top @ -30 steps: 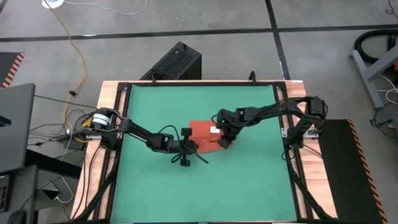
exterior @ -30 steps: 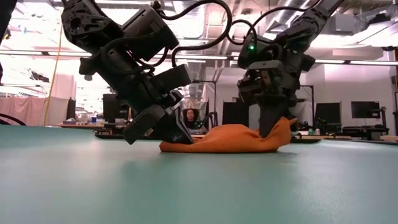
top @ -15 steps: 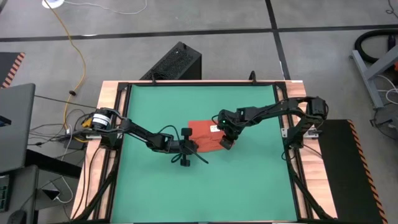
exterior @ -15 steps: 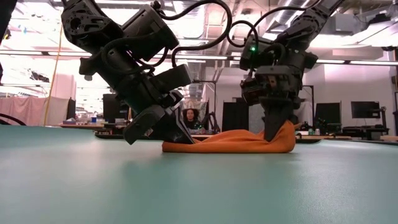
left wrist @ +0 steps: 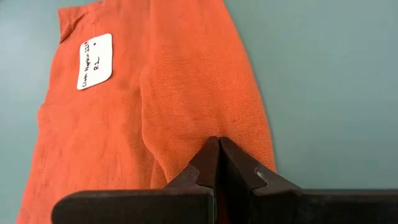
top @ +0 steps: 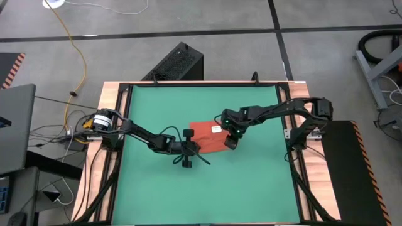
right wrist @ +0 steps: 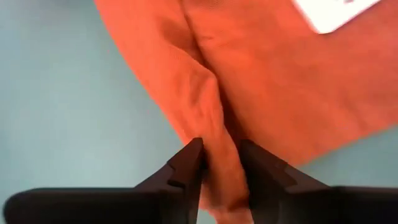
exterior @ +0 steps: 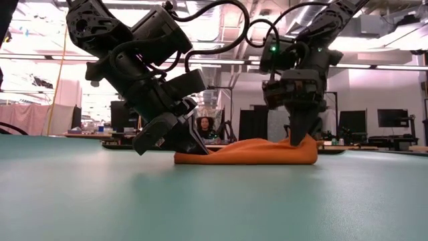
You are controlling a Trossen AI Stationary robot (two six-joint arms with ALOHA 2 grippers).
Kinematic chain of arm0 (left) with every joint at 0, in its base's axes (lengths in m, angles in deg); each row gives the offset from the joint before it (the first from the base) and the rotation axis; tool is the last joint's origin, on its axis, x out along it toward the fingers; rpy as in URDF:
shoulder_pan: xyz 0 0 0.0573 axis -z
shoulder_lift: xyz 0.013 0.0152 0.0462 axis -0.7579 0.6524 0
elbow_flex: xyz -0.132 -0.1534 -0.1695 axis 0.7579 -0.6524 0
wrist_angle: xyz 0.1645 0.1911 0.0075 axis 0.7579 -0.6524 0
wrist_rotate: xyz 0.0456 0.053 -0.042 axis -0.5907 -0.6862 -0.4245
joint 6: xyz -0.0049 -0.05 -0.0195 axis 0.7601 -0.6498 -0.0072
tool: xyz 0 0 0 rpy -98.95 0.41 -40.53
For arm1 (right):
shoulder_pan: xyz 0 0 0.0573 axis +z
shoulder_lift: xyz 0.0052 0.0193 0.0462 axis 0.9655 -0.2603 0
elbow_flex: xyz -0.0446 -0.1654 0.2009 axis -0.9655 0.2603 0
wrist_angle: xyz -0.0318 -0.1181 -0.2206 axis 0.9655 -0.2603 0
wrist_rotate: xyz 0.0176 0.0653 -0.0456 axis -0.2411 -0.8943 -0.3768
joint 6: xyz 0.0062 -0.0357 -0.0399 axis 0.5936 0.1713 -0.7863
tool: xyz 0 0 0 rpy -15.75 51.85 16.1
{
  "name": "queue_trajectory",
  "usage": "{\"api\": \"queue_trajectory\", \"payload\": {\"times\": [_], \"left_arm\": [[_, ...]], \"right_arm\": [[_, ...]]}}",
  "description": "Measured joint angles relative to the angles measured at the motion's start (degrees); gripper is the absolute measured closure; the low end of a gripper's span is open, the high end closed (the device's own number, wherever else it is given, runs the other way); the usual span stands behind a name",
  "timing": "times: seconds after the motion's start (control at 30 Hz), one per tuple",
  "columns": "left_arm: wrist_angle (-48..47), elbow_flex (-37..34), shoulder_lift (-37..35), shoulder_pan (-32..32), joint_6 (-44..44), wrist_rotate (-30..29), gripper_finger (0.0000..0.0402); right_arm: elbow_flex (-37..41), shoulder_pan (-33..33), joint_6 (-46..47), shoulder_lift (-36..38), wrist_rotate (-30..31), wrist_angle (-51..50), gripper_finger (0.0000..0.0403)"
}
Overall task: Roll towel
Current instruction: Roll the orange towel
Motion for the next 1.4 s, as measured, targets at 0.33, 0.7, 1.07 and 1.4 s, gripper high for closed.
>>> {"api": "queue_trajectory", "payload": {"times": [0.33, 0.7, 1.07, 1.4], "left_arm": [[0.0, 0.0, 0.0, 0.0, -0.2, 0.1, 0.0401], [0.9, -0.1, 0.0, 0.0, -0.6, 1.1, 0.0401], [1.0, -0.1, 0.0, 0.0, -3.2, 1.3, 0.0401], [0.5, 0.3, -0.7, 0.3, -5.6, 1.8, 0.0401]], "right_arm": [[1.7, 0.9, -5.8, 14.5, 15.2, -0.4, 0.0264], [28.4, 16.4, -5.4, 25.2, 30.4, 45.6, 0.031], [32.5, 18.2, -8.5, 11.3, 33.8, 62.1, 0.0329], [32.4, 18.3, -5.6, -4.0, 35.2, 72.3, 0.033]]}}
